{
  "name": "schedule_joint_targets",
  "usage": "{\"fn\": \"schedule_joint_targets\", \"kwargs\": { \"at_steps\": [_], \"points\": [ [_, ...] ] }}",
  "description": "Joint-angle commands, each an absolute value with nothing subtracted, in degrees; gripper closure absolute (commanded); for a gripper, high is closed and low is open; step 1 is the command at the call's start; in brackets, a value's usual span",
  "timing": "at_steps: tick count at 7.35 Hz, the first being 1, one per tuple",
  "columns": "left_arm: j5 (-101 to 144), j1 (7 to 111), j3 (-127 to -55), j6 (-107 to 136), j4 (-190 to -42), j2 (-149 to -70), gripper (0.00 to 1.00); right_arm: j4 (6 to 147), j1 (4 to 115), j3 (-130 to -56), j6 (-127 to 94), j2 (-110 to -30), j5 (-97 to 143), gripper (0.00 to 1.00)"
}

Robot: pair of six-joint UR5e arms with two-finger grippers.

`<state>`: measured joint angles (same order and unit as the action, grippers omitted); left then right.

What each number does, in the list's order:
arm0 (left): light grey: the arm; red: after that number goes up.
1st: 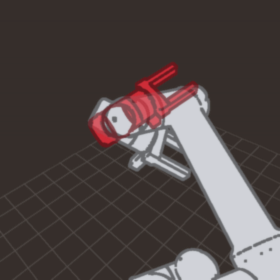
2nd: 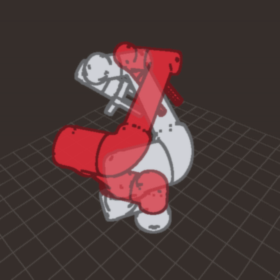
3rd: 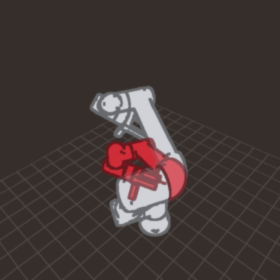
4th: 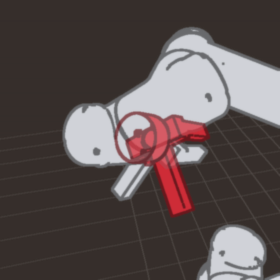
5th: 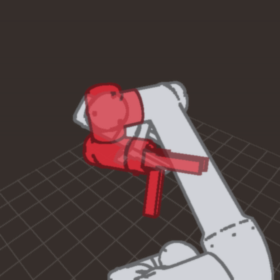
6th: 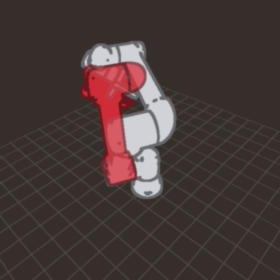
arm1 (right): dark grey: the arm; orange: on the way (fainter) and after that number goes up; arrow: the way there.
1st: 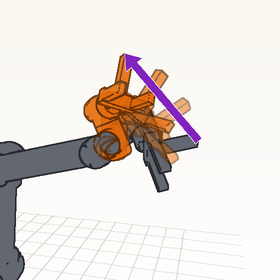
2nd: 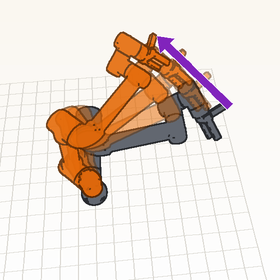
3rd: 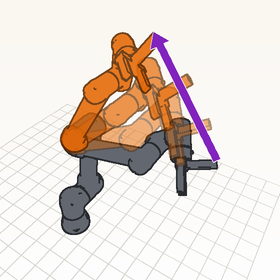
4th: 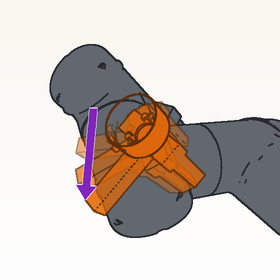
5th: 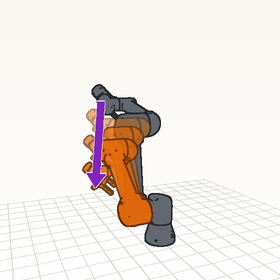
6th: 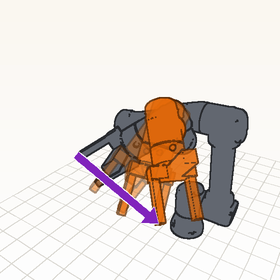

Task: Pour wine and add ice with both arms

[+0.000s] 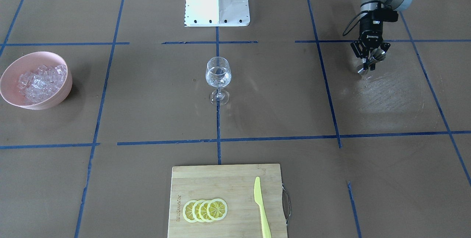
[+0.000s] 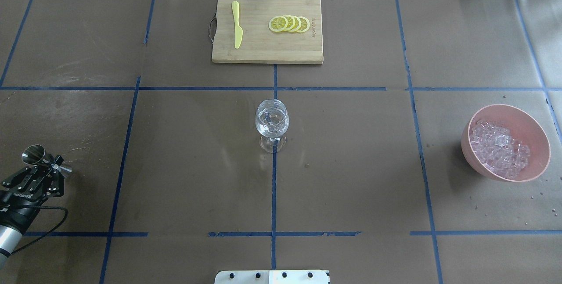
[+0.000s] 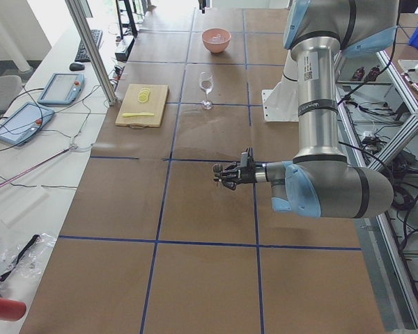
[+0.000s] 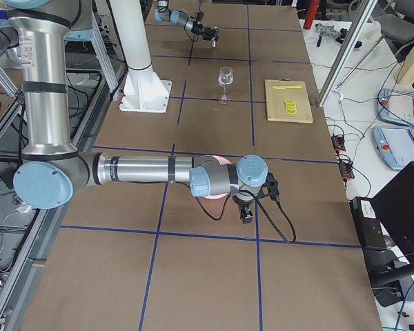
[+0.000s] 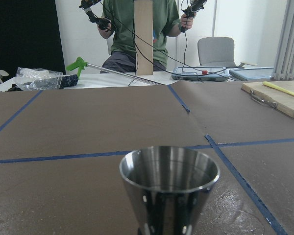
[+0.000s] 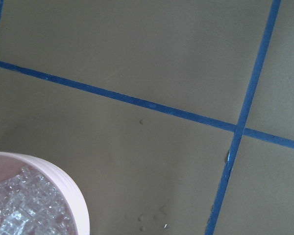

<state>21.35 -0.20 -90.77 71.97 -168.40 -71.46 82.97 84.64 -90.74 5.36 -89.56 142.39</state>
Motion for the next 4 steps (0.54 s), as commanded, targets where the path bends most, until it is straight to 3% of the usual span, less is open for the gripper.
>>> {"fn": "schedule_joint_targets", "kwargs": {
  "at_steps": [1,4],
  "points": [
    [20.0,-1.4,-89.9,72.0,-168.4,-71.5,1.0,83.0,84.6,-90.7,5.4,-89.6,142.4,0.0],
    [19.7,-2.0,-89.8,72.0,-168.4,-71.5,1.0,83.0,84.6,-90.7,5.4,-89.6,142.4,0.0]
  ]
}}
